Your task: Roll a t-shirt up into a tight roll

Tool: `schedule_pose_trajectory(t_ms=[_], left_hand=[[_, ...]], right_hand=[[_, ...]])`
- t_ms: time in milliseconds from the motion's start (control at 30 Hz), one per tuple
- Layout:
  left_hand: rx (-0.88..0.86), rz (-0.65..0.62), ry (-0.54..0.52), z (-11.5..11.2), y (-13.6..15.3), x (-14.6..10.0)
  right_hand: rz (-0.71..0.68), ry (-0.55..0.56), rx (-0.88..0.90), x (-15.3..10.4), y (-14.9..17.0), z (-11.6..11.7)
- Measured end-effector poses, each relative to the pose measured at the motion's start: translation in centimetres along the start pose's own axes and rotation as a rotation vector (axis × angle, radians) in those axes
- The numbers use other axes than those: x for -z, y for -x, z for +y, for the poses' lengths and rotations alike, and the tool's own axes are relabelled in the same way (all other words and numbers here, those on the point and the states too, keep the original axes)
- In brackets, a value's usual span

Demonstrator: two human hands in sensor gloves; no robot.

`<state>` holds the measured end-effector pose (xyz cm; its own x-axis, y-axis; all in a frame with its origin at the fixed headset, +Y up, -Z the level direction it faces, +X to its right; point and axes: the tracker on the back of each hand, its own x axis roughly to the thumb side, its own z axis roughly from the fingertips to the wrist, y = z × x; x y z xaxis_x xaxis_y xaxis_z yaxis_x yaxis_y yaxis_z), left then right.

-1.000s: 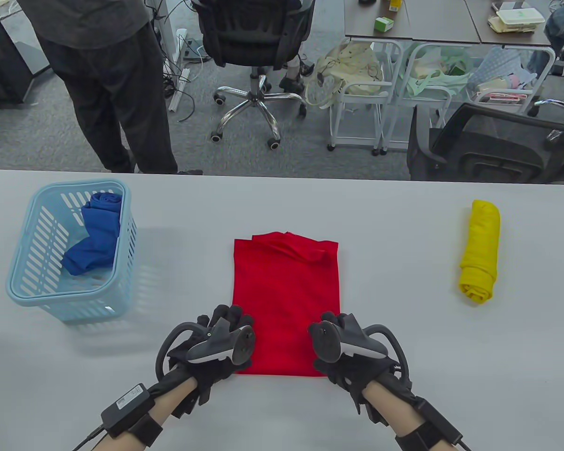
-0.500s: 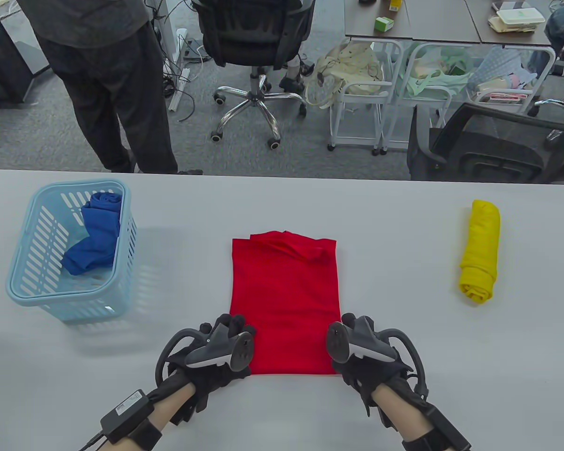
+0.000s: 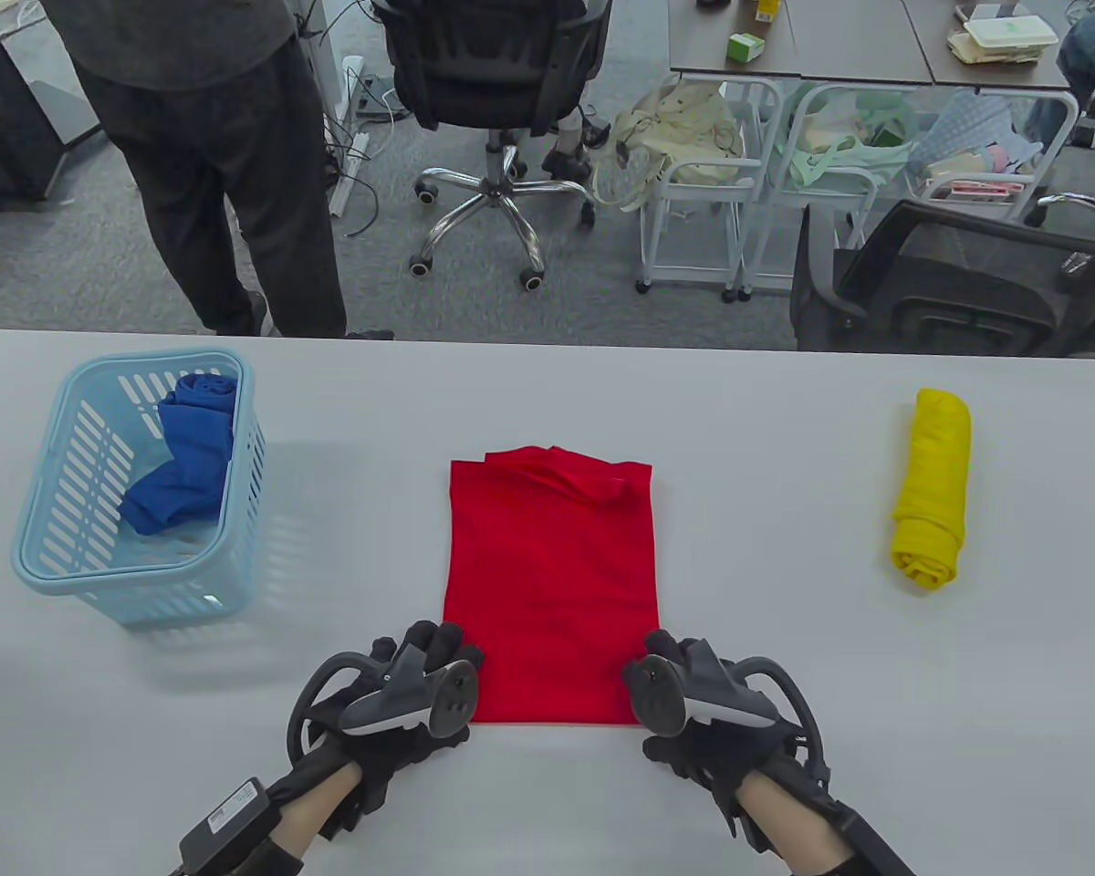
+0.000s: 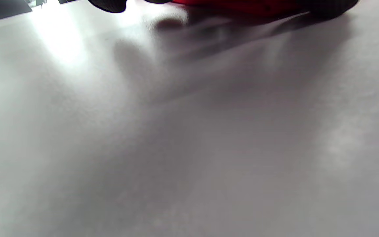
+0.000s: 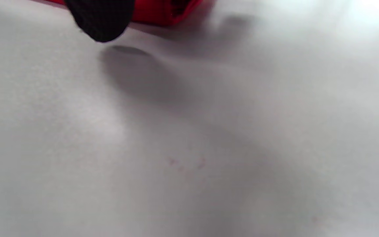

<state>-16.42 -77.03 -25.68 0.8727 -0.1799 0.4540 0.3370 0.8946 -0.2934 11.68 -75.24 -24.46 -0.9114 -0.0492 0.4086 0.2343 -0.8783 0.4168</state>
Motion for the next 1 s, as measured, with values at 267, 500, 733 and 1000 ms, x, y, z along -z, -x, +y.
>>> schedule_pose_trajectory(t_ms=[267,500,733,1000], left_hand=[[0.087,-0.083,-0.183,0.9,-1.7,-0.7],[0.123,-0.045,-0.24,1.1,-1.9,-0.1],[0.014,-0.081,-0.257,1.7,-1.2,-0.2],[-0.511,-0.119,-0.1,1.6,2.5,0.0]], right_hand=[[-0.027,0.055,-0.028,0.6,-0.6,0.0],[-0.023,0.12,-0.047,1.8,-0.9,-0.3],[-0.069,0.097,0.029,1.1,-0.1,-0.9],[-0.062,0.084,0.279,1.0,2.3,-1.8]])
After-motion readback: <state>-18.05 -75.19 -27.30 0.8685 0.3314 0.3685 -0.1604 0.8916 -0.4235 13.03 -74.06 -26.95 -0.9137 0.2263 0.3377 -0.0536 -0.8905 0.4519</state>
